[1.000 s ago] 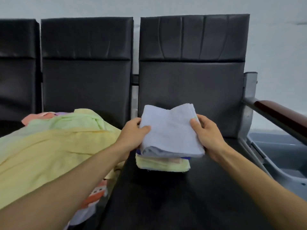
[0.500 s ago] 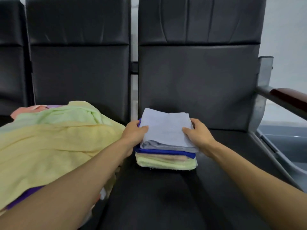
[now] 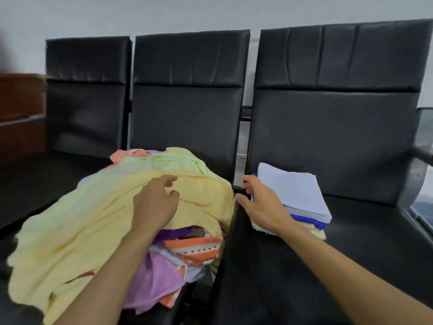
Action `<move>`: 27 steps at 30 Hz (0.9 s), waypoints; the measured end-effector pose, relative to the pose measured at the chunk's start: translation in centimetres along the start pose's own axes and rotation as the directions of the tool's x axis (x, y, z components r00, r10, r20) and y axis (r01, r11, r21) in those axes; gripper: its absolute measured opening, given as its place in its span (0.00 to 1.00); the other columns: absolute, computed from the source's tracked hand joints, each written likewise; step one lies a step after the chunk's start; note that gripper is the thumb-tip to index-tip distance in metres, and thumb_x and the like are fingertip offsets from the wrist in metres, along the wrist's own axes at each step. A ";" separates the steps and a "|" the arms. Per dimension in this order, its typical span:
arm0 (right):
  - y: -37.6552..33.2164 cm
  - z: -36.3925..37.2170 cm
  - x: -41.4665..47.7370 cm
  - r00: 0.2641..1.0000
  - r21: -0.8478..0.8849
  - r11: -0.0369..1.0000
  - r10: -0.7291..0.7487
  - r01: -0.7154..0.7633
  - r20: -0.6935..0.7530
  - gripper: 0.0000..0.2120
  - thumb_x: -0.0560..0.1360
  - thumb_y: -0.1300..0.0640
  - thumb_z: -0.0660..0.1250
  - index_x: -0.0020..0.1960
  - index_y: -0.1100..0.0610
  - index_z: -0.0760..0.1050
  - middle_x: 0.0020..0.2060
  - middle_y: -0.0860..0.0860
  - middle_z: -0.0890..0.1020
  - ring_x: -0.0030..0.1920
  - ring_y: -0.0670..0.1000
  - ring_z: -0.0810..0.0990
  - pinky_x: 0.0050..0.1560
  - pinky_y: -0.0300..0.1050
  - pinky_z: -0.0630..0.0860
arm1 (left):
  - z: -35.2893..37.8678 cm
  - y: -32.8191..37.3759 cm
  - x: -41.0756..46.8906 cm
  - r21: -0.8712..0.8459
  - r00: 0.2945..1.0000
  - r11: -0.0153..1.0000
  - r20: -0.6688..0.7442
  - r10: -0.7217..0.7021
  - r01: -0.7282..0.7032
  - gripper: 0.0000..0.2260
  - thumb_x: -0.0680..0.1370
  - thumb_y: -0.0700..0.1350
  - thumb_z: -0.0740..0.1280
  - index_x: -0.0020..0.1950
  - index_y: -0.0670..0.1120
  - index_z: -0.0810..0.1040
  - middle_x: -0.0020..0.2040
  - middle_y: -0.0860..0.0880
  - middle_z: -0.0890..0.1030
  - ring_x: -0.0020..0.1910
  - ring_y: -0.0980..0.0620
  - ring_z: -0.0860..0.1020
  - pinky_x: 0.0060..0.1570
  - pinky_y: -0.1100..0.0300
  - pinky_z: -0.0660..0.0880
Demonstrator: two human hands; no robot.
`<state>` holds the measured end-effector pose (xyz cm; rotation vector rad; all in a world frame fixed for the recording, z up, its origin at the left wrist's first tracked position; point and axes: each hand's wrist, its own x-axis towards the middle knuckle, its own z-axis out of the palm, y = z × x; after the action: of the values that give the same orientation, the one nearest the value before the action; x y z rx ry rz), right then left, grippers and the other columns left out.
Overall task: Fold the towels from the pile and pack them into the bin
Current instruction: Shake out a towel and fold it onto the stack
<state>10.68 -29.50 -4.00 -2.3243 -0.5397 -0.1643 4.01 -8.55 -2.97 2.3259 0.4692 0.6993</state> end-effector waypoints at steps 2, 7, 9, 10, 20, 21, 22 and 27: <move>-1.5 1.7 0.6 0.997 -0.012 1.000 -0.018 0.019 0.069 0.22 0.80 0.52 0.63 0.72 0.52 0.63 0.66 0.49 0.74 0.64 0.50 0.73 0.60 0.42 0.69 | -1.8 -2.0 0.4 0.236 1.000 0.971 -0.007 0.028 -0.026 0.18 0.78 0.45 0.64 0.68 0.51 0.74 0.66 0.48 0.75 0.64 0.45 0.72 0.63 0.51 0.65; -4.0 5.2 1.2 0.985 0.049 0.999 -0.030 0.022 0.172 0.19 0.79 0.51 0.63 0.69 0.52 0.69 0.60 0.49 0.78 0.54 0.46 0.75 0.52 0.38 0.69 | -2.5 -5.5 0.6 0.401 0.991 0.909 0.107 0.079 -0.115 0.15 0.77 0.53 0.67 0.63 0.53 0.79 0.62 0.52 0.79 0.62 0.49 0.74 0.59 0.54 0.68; -4.5 6.2 1.0 0.983 0.077 0.997 -0.040 0.026 0.180 0.16 0.79 0.53 0.63 0.66 0.53 0.72 0.55 0.48 0.79 0.52 0.46 0.76 0.53 0.41 0.73 | -2.8 -5.4 0.8 0.394 0.990 0.908 0.029 0.138 -0.139 0.11 0.78 0.54 0.67 0.56 0.53 0.83 0.55 0.53 0.83 0.54 0.50 0.78 0.54 0.54 0.70; -4.5 6.5 0.9 0.983 0.101 0.995 -0.037 0.019 0.178 0.14 0.79 0.53 0.64 0.63 0.54 0.75 0.53 0.47 0.80 0.51 0.46 0.77 0.54 0.44 0.75 | -2.9 -5.1 0.8 0.386 0.987 0.910 0.013 0.160 -0.153 0.10 0.78 0.53 0.67 0.54 0.52 0.84 0.52 0.53 0.84 0.52 0.50 0.79 0.52 0.55 0.71; -6.2 7.1 0.2 0.782 0.619 0.480 0.334 -0.621 0.526 0.31 0.78 0.35 0.55 0.49 0.61 0.80 0.37 0.53 0.85 0.34 0.51 0.76 0.39 0.44 0.72 | -4.1 0.0 -1.2 -0.268 0.968 0.954 0.171 0.182 -0.132 0.06 0.79 0.45 0.66 0.43 0.50 0.80 0.40 0.57 0.80 0.44 0.58 0.77 0.44 0.69 0.70; -6.4 6.8 0.2 0.788 0.665 0.423 0.305 -0.616 0.535 0.27 0.78 0.36 0.58 0.51 0.60 0.80 0.36 0.52 0.84 0.35 0.50 0.76 0.41 0.44 0.72 | -4.1 0.4 -1.5 -0.305 0.950 0.944 0.236 0.206 -0.129 0.05 0.79 0.46 0.67 0.44 0.50 0.81 0.42 0.56 0.81 0.46 0.57 0.78 0.48 0.66 0.72; -6.5 6.3 0.3 0.804 0.710 0.377 0.268 -0.594 0.530 0.24 0.79 0.40 0.59 0.54 0.60 0.80 0.38 0.53 0.82 0.38 0.51 0.75 0.43 0.45 0.72 | -4.1 0.8 -1.8 -0.335 0.925 0.934 0.304 0.229 -0.122 0.05 0.79 0.46 0.67 0.46 0.50 0.82 0.44 0.55 0.82 0.48 0.56 0.79 0.51 0.63 0.74; -6.7 2.1 -0.2 0.893 0.876 0.202 0.207 -0.438 0.399 0.17 0.80 0.54 0.59 0.66 0.61 0.73 0.58 0.57 0.81 0.59 0.57 0.80 0.57 0.51 0.77 | -4.8 2.3 -2.2 -0.579 0.919 0.815 0.310 0.244 -0.021 0.10 0.81 0.43 0.63 0.47 0.48 0.84 0.38 0.52 0.83 0.37 0.54 0.78 0.41 0.61 0.75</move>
<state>7.56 -23.81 -1.26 -1.1265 -0.0966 0.5133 -0.30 -9.00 0.92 1.8574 -0.0853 0.3688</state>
